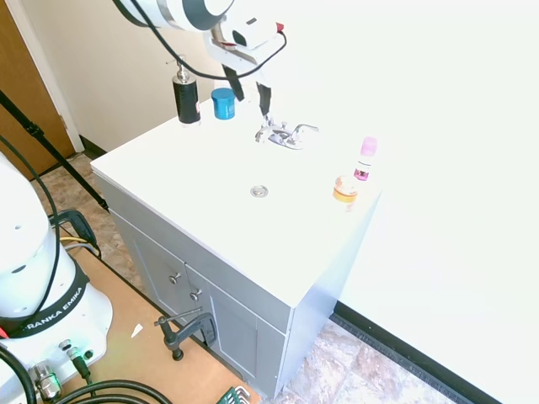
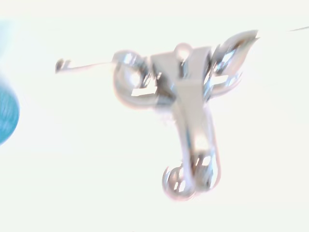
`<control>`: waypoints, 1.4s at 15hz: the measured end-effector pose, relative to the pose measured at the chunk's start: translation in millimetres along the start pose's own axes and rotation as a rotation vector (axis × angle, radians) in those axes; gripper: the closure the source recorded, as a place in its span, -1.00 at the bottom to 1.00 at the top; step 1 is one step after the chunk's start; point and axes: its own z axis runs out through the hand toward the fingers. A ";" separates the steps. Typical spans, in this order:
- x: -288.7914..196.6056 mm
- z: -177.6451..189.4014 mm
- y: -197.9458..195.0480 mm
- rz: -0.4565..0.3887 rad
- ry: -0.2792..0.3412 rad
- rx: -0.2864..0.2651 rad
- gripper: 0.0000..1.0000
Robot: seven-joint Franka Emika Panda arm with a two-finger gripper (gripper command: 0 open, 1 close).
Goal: Turn on the cold water
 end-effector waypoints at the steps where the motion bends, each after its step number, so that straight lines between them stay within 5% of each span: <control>1: 12.4 10.3 -6.2 0.018 0.044 0.013 -1.00; 7: 66.2 67.4 -34.9 0.076 0.211 0.031 -1.00; 21: 101.7 123.9 -23.2 0.080 0.253 -0.066 -1.00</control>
